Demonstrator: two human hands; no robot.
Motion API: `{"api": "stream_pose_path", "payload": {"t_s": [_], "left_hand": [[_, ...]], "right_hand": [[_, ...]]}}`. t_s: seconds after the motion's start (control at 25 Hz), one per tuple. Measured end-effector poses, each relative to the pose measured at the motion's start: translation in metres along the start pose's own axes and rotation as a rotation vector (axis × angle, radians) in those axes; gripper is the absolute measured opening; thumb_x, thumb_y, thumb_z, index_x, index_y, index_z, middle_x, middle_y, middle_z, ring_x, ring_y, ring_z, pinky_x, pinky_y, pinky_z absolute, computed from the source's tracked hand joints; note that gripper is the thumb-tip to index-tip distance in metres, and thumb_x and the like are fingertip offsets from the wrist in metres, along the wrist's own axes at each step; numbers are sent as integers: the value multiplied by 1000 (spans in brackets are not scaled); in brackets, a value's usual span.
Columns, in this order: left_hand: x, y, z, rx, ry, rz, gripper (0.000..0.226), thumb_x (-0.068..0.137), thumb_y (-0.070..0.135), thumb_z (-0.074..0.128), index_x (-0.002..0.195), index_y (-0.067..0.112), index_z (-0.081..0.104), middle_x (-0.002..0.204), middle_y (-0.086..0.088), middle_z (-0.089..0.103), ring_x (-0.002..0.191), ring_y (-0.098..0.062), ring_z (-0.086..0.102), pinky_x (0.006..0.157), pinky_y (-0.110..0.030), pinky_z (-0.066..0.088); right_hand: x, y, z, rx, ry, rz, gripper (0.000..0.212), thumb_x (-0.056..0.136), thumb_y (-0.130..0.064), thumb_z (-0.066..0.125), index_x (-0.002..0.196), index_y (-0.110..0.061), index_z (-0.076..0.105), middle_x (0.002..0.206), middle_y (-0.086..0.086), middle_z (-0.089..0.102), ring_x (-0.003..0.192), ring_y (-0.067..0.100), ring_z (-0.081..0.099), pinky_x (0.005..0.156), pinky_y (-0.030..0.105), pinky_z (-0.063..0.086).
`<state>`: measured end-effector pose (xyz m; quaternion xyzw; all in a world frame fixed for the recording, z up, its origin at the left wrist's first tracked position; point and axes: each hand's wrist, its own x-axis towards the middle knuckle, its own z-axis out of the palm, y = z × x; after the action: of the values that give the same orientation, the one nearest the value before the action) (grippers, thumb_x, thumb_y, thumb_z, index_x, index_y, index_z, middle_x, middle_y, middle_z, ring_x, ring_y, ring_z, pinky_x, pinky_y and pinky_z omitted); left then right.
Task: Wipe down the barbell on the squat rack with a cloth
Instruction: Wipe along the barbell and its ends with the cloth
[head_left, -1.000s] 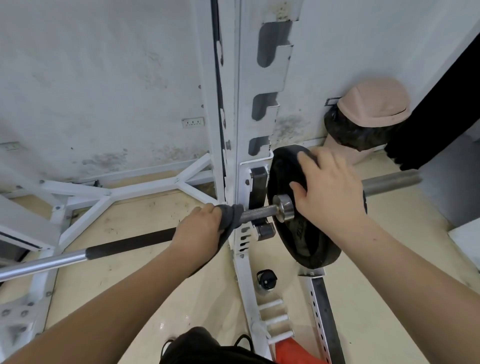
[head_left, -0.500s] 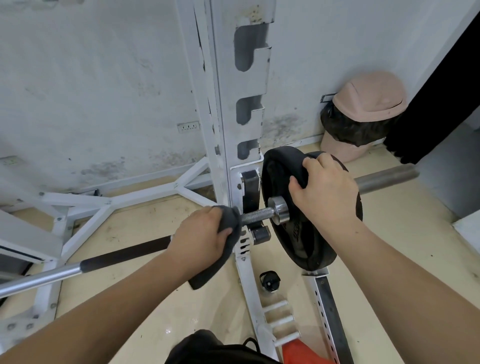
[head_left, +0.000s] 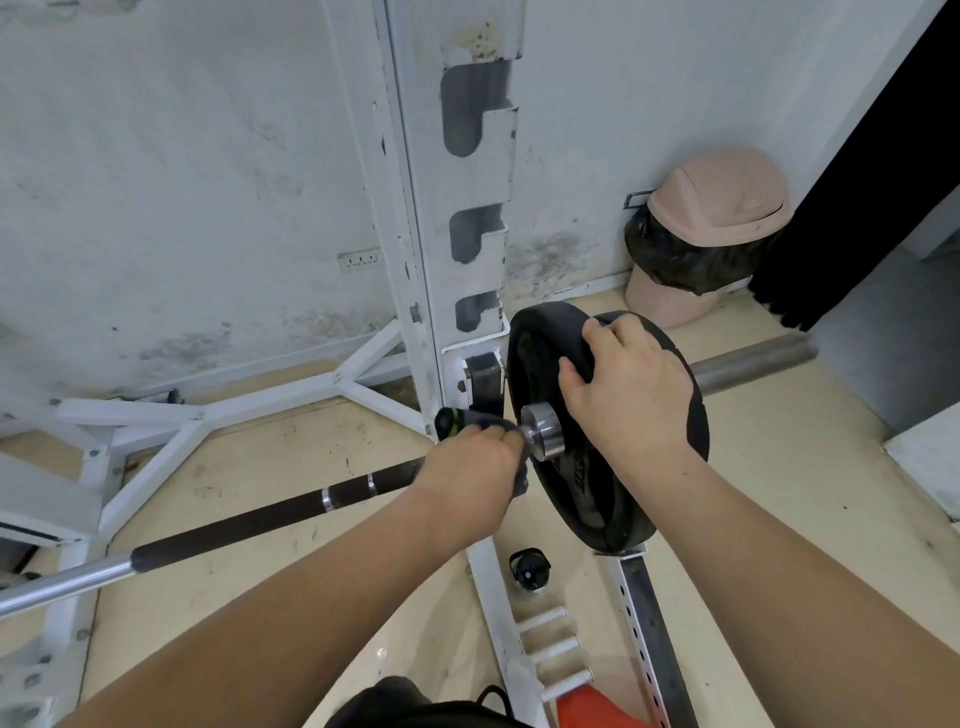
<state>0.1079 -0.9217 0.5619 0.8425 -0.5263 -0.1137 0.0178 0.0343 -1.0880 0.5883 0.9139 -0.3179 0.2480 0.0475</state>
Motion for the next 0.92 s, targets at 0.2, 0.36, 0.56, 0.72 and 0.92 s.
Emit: {"api": "stream_pose_path", "payload": {"t_s": [0.2,0.36,0.56,0.72,0.92], "left_hand": [[-23,-15,-9,-5,-220,-132,34,95,19,62,128,15,55,126,-8,60,114,-27,58,91,-37,54],[-3,7,-15,-176,272,90,35,92,27,42,122,13,56,115,-7,60,102,-28,55,90,-40,49],[-6,-12,11,56,-15,-10,62,93,34,51,151,16,42,131,-8,54,112,-30,54,92,-41,47],[-20,-33,8,111,-93,-183,46,92,35,54,134,16,51,124,-9,53,111,-32,56,79,-38,47],[-4,-22,12,-8,184,105,47,83,26,57,129,14,58,125,-6,50,97,-29,57,70,-39,53]], "right_hand": [[-3,1,-4,-25,-5,-7,43,83,-35,75,114,-7,69,91,11,62,76,31,62,62,33,30],[-4,1,-2,-35,-14,-2,44,83,-37,74,115,-7,69,92,11,61,77,31,63,62,34,30],[-5,2,-3,-34,-10,-10,43,84,-37,73,114,-7,68,92,11,62,76,33,62,62,37,39],[-7,3,0,-16,10,-6,41,85,-35,73,114,-6,68,91,12,61,73,32,61,62,35,35],[-6,3,1,-10,16,1,41,83,-35,74,112,-6,68,90,12,60,72,33,60,61,35,33]]}}
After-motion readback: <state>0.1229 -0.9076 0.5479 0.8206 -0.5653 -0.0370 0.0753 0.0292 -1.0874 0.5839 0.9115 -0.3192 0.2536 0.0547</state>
